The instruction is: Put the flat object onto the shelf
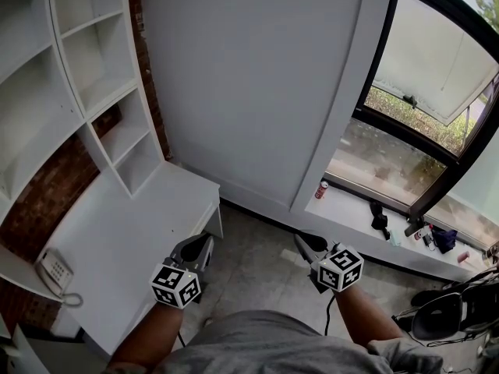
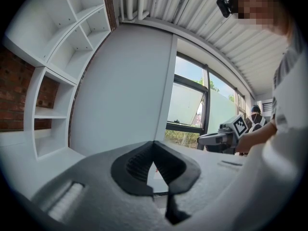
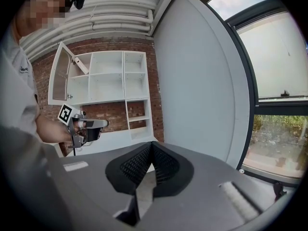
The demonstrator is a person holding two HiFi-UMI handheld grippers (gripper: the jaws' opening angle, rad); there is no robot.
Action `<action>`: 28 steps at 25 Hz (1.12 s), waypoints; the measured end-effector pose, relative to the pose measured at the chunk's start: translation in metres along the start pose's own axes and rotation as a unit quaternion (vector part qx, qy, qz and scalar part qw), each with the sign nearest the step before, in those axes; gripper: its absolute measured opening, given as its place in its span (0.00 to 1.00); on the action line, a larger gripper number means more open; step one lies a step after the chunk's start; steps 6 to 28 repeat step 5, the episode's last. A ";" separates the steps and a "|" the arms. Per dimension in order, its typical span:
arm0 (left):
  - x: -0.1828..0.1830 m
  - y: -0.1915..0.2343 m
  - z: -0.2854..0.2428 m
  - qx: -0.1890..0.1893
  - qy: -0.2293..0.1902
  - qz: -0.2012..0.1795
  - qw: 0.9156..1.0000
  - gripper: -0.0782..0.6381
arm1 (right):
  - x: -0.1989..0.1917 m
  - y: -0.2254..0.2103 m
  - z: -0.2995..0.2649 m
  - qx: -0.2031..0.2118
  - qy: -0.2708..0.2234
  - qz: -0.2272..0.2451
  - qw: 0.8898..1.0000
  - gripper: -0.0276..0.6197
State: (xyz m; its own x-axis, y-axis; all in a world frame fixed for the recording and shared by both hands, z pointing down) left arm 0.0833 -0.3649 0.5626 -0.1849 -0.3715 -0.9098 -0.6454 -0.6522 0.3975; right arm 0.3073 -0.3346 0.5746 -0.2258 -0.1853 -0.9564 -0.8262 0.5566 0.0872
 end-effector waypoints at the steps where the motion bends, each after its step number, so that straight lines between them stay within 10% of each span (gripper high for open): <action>1: 0.000 0.001 0.000 0.000 0.000 0.000 1.000 0.11 | 0.000 0.000 0.000 0.000 0.000 0.001 1.000 0.06; 28: 0.002 0.002 0.000 0.000 -0.001 0.001 1.000 0.11 | 0.001 -0.001 -0.002 -0.001 0.002 0.003 1.000 0.05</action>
Point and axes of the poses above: the fingertips, and each gripper's own axes: z backward along the fingers, y to its left, x out of its top, the point moved 1 cm from there along z, backward along the fingers, and after that the axes turned 12 degrees about z, right-handed, at the moved point
